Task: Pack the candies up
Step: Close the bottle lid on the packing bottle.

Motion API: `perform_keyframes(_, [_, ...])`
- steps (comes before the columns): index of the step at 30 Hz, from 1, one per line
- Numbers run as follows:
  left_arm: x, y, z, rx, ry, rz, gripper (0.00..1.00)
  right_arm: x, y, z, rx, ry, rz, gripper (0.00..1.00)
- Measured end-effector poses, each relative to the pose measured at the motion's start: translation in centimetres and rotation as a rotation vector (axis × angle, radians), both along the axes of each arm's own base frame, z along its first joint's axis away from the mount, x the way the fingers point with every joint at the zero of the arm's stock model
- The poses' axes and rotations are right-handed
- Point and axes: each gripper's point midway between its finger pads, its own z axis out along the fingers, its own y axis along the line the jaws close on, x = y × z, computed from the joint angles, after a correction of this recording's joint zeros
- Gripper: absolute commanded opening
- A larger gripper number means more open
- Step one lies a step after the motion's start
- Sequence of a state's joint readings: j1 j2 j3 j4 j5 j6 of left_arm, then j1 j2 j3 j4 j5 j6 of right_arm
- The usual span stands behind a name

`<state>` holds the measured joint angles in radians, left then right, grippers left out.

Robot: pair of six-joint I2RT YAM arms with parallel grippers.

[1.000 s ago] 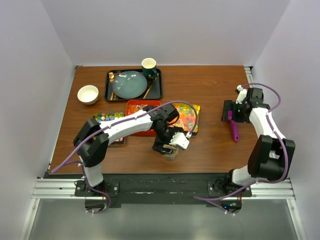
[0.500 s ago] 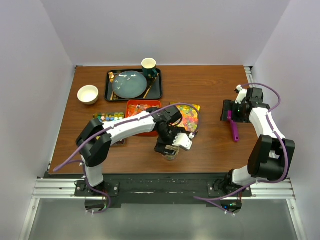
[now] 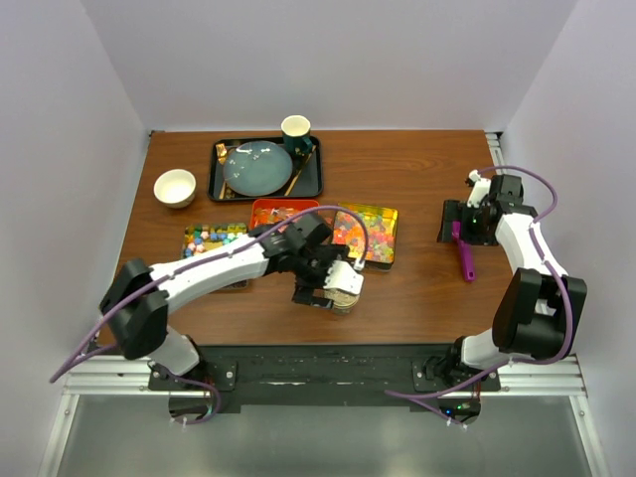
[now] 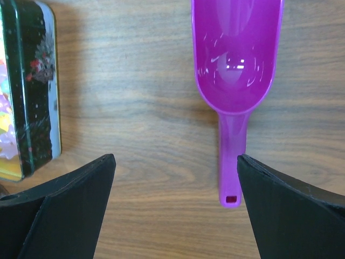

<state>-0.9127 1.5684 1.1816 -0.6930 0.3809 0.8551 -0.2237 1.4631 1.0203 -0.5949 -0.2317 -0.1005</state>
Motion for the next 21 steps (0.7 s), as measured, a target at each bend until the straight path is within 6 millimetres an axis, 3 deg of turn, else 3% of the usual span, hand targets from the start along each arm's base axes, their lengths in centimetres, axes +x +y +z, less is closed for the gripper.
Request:
perform_keyframes(3, [-0.1,1.7,0.1,-0.025,0.007,0.075,1.0,-0.2,0.0,0.5,-0.003,0.017,0.014,0.99])
perform_keyframes(6, [0.4,2.1,0.1,-0.06,0.041,0.222,1.0,0.4,-0.1,2.1,-0.009,0.008,0.041,0.99])
perform_keyframes(9, [0.7,2.3,0.7,-0.187,0.048,0.395,1.0,1.8,-0.3,5.7,-0.039,-0.06,0.108,0.99])
perform_keyframes(14, [-1.5,3.5,1.1,-0.478,-0.016,0.518,1.0,3.0,0.0,11.8,-0.086,-0.193,0.215,0.99])
perform_keyframes(17, [-3.0,3.4,-1.0,-0.586,-0.034,0.526,1.0,2.9,0.3,15.5,-0.088,-0.234,0.227,0.99])
perform_keyframes(21, [-4.4,4.0,-5.4,-0.586,-0.007,0.548,1.0,2.5,1.9,19.2,-0.003,-0.254,0.252,0.99])
